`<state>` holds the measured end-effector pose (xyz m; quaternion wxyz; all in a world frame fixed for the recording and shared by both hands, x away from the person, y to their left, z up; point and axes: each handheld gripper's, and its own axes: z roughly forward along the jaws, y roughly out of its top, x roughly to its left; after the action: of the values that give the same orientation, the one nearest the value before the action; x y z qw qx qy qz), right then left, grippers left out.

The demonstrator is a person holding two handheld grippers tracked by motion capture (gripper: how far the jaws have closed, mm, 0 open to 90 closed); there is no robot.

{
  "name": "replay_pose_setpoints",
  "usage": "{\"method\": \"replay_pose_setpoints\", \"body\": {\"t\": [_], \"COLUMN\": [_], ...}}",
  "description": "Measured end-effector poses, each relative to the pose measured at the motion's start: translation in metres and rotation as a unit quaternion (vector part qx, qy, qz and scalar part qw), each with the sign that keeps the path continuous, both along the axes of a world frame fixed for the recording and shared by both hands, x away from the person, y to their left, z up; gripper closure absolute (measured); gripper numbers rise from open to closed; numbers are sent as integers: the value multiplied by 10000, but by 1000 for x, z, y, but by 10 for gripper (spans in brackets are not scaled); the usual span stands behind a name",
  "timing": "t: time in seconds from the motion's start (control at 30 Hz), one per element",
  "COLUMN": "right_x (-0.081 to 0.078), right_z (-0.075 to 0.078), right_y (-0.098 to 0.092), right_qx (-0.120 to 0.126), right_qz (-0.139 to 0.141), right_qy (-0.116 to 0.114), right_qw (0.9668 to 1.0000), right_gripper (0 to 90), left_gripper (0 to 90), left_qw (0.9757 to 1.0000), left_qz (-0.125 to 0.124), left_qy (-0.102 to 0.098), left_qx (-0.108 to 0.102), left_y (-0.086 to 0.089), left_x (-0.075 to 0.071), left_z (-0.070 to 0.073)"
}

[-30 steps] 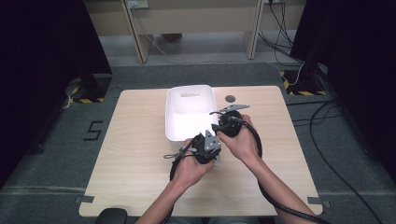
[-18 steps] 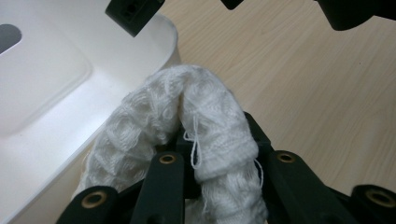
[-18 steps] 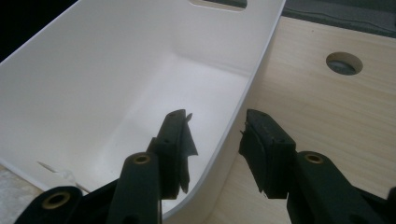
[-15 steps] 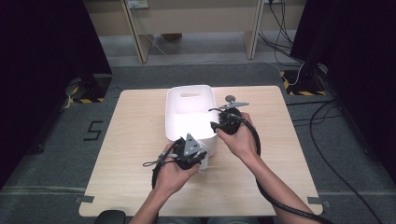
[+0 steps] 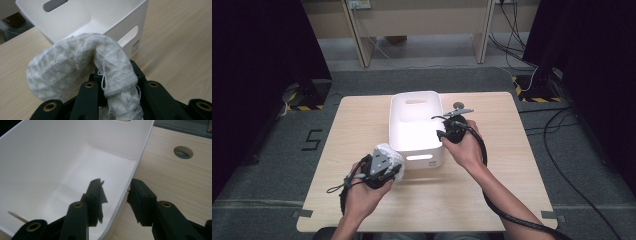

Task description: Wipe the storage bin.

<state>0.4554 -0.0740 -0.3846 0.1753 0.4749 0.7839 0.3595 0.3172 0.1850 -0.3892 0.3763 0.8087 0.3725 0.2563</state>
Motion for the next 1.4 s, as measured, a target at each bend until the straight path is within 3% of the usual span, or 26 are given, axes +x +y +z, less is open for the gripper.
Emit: {"method": "replay_pose_setpoints", "body": {"t": [0.1, 0.23, 0.4, 0.57, 0.77, 0.9, 0.97, 1.1, 1.23, 1.4], "right_x": [-1, -1, 0, 1, 6, 10, 9, 7, 1, -2], "right_z": [2, 3, -1, -3, -5, -5, -4, -2, 3, 2], "right_y": [0, 0, 3, 7, 3, -11, -20, -46, -67, -71], "right_qx": [-81, -162, -268, -360, -486, -563, -717, -839, -792, -653], "right_qz": [-25, -63, -119, -205, -154, -80, -33, 54, -230, -165], "right_qy": [-24, 5, 39, 18, 165, 202, 167, 240, 237, 303], "right_qw": [10000, 9998, 9996, 9991, 9986, 9982, 9973, 9962, 9963, 9973], "right_gripper": [659, 695, 705, 723, 763, 830, 854, 819, 707, 764], "left_gripper": [739, 739, 737, 733, 731, 725, 725, 724, 724, 723], "left_qw": [9999, 9993, 9988, 9981, 9977, 9978, 9978, 9980, 9984, 9984], "left_qz": [133, 360, 477, 609, 670, 651, 644, 621, 548, 460], "left_qy": [-15, -11, 37, 31, 100, 113, 114, 111, 126, 240], "left_qx": [97, 66, 39, 25, -23, 20, 55, 100, 105, 212], "left_y": [19, 40, 53, 56, 60, 59, 58, 56, 49, 47], "left_x": [-4, -8, -3, 10, 19, 22, 24, 31, 38, 50], "left_z": [-2, -4, -5, -8, -14, -15, -15, -13, -12, -10]}}
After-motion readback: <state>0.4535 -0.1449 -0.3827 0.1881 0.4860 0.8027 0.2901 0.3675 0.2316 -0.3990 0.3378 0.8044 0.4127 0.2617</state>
